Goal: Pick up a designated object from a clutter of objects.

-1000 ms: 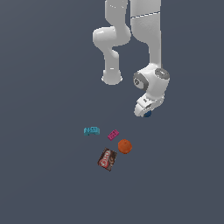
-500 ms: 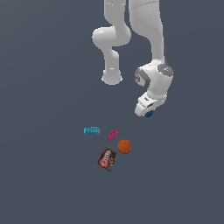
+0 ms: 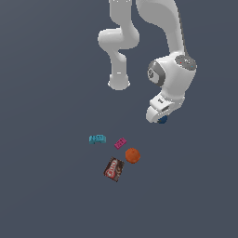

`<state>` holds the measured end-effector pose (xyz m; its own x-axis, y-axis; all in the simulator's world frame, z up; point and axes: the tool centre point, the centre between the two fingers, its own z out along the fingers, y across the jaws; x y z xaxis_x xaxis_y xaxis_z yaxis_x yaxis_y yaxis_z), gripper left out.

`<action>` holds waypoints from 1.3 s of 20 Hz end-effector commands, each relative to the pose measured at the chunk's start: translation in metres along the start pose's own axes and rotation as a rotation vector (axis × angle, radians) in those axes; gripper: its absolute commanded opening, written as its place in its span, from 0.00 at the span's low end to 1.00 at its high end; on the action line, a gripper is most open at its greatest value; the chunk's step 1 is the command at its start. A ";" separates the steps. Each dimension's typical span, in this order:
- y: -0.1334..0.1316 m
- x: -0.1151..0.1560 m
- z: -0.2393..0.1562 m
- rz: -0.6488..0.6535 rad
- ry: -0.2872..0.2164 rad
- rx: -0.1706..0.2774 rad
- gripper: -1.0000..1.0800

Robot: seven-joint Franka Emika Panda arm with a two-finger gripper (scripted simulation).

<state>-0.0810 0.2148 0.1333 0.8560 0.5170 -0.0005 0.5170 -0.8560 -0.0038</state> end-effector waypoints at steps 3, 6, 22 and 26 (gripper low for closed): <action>0.016 0.020 -0.039 -0.001 0.001 0.002 0.00; 0.027 0.033 -0.064 -0.001 0.001 0.002 0.00; 0.079 0.098 -0.181 0.001 0.001 -0.001 0.00; 0.089 0.111 -0.203 0.001 0.000 -0.002 0.00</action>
<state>0.0540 0.1960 0.3267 0.8566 0.5159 -0.0003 0.5159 -0.8566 -0.0026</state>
